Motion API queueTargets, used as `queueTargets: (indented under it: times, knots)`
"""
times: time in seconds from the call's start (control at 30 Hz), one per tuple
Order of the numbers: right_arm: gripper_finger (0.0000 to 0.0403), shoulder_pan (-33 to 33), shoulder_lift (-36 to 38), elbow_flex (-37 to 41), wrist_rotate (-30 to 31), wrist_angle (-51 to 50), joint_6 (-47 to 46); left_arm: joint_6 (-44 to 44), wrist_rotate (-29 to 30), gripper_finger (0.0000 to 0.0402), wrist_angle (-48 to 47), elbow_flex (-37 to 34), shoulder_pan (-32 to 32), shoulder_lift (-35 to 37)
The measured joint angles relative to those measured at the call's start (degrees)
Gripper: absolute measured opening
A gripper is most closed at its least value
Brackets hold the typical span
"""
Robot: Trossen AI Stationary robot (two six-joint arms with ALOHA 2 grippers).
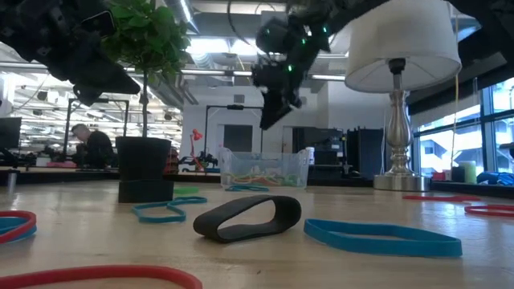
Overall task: Pick and place rubber bands into bin
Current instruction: Put the blue rubber band into the transparent bin
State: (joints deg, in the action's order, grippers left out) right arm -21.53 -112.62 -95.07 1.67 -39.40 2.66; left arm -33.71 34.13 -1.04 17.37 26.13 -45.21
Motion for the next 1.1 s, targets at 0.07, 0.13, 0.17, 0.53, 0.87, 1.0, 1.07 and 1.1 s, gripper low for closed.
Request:
queueTargets:
  times: [0.07,0.13,0.17,0.53,0.87,1.0,1.07,1.1]
  knots:
    - [0.0084,2.37,0.00,-1.93,-0.23,-2.98,-2.50,0.52,-1.21,0.0002,0.01,0.00,0.01,0.00]
    - [0.0064,5.42,0.00,-3.22,-0.31,-5.47,-4.85,1.03,-3.05,0.0002,0.00,0.00,0.12,0.00]
    - [0.0052,7.10,0.00,-3.46,-0.26,-6.06,-6.22,1.38,-4.37,0.0002,0.00,0.00,0.13,0.00]
    - [0.0012,27.24,0.02,-3.23,7.76,-8.98,-26.08,4.73,-14.58,0.0002,0.00,0.02,4.80,-0.04]
    - [0.0005,41.19,0.02,-0.54,11.31,-12.07,-45.44,7.60,-15.53,0.0002,-3.36,2.98,8.94,-2.66]
    - [0.0003,45.14,0.00,2.69,11.38,-11.85,-50.84,10.11,-17.91,0.0002,-8.60,8.59,9.14,-8.21]
    - [0.0003,46.75,0.00,4.10,11.36,-11.42,-52.02,10.49,-19.29,0.0002,-11.48,11.92,9.14,-11.58]
    - [0.0003,47.45,0.00,4.86,11.31,-11.50,-52.13,10.47,-19.80,0.0002,-13.24,13.49,9.14,-13.34]
